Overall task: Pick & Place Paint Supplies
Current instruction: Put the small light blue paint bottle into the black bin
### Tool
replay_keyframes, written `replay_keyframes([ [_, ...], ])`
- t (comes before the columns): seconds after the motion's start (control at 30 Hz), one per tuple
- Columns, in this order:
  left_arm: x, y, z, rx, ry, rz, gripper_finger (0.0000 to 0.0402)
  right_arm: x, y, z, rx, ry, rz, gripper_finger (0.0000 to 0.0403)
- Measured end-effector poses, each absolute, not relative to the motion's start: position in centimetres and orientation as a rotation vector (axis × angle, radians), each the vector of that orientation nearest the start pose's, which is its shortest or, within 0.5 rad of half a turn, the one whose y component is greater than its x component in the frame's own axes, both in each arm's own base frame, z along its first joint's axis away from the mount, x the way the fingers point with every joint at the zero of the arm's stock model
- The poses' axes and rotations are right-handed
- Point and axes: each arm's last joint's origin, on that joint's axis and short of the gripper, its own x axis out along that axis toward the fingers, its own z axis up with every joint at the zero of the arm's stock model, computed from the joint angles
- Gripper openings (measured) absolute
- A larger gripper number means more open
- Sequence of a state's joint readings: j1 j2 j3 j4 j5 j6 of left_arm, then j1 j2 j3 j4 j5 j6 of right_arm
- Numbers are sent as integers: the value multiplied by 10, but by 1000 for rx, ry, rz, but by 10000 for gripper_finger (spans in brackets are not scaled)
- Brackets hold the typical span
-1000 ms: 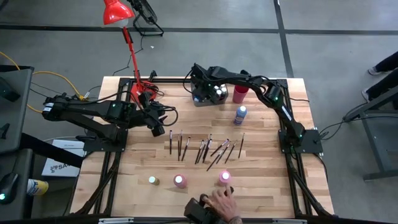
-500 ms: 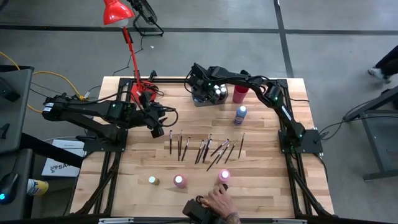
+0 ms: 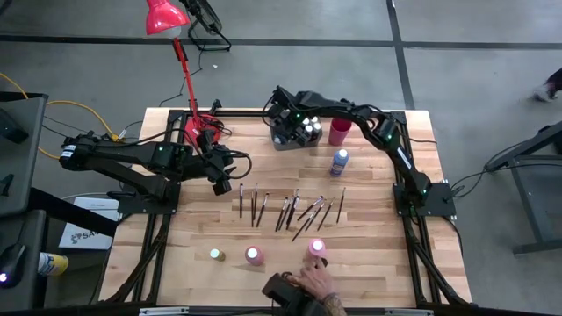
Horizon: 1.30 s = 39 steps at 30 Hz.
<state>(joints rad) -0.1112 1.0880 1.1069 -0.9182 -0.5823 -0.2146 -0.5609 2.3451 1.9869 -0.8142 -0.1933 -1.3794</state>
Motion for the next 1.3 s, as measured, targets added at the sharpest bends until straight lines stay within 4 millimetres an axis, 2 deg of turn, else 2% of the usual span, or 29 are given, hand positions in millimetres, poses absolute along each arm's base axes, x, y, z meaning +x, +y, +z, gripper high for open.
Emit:
replay_keyframes([
  [0.3,199,-6,330,110,798,526,232,408,-258,170,-612,1176,432,169],
  [0.43,199,-6,330,110,797,526,232,409,-255,170,-568,1231,372,169],
  [0.6,199,-6,330,110,797,526,232,415,-249,175,-620,1255,309,169],
  [0.8,199,-6,330,110,797,526,232,425,-245,177,-748,1203,329,169],
  [1.03,199,-6,330,106,798,520,232,428,-247,177,-751,1128,355,169],
  [1.3,199,-7,330,98,800,510,232,420,-256,173,-632,1120,352,169],
])
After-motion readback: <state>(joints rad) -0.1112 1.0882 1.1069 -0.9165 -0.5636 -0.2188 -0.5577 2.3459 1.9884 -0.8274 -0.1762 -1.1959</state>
